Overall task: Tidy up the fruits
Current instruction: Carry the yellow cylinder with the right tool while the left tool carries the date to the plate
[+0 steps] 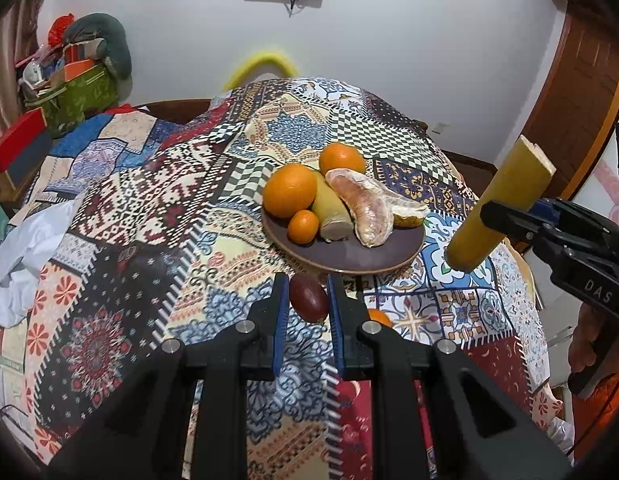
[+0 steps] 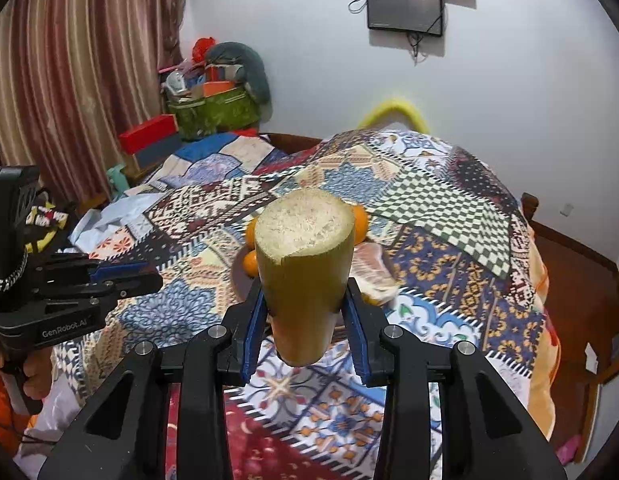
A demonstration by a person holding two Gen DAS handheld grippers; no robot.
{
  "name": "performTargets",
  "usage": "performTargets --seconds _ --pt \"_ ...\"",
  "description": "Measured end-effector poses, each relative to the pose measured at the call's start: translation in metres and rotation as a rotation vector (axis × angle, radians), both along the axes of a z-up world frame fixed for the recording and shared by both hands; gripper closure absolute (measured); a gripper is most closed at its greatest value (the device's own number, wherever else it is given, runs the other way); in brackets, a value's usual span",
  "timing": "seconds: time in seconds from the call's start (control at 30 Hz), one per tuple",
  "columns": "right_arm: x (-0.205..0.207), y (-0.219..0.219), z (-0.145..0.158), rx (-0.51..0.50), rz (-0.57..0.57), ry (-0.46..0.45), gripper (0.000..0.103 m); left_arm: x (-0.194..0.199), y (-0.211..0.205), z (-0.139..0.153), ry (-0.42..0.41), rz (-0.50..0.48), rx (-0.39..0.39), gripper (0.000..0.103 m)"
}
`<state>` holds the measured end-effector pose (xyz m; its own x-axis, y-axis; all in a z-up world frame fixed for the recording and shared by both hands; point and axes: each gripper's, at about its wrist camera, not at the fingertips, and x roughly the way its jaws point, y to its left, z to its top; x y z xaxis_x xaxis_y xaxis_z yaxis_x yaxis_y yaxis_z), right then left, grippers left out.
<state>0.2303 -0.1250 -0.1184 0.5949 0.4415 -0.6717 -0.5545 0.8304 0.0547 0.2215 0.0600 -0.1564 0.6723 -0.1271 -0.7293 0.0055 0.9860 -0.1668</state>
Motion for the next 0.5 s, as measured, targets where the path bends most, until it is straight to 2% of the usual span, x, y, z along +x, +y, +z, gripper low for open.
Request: performTargets --seconds 0.2,0.5 --pt "0.012 -0.009 -0.007 -0.009 -0.029 -0.002 0.069 0.019 -0.012 -0.008 0.011 -0.023 -0.008 0.085" --pt "0.034 -0.008 -0.029 -0.011 -0.036 0.044 0.069 0.047 -0.02 -0.02 0.025 -0.046 -0.005 0.084"
